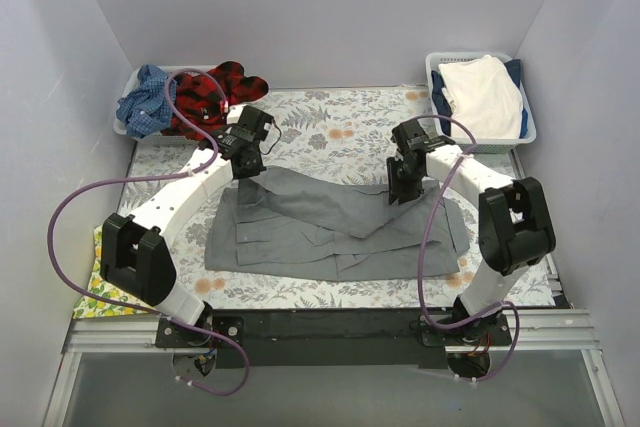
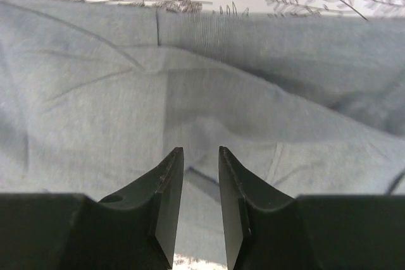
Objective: Fold and stack the long sleeve shirts
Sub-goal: Fold the shirt
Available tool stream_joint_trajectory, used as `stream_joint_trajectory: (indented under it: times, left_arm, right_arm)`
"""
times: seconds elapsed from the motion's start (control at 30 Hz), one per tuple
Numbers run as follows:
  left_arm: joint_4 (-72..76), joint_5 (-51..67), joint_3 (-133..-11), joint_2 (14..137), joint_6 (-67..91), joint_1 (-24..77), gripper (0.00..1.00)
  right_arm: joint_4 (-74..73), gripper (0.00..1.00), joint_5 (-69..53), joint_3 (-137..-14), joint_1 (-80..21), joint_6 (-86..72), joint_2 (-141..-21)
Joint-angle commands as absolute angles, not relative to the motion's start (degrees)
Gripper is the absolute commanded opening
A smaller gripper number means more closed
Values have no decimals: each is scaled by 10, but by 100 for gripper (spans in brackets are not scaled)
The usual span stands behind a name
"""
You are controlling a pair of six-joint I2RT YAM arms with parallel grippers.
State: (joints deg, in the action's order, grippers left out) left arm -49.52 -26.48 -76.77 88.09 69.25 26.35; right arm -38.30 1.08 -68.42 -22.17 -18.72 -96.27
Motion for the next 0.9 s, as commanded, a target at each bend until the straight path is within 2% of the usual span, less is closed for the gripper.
stream_joint_trajectory:
  times: [0.0,0.33,0.67,0.87]
  left_arm:
    - [-504,-298,-769,862,695,259,0]
    - [-544,-334,-763,883,698,245,2]
    - [-630,-301,-850,858,722,244,4]
    - [-670,-254,-821,825,763,244,10]
  right_arm:
    - [-350,36,4,-711,-216,-186,-1010]
    - [-347,34,4,-763,-212,-199,-1113]
    - [-353,33,4,-778,-211,-202,-1139]
    - [-353,33,4,-779,-210,-201,-1141]
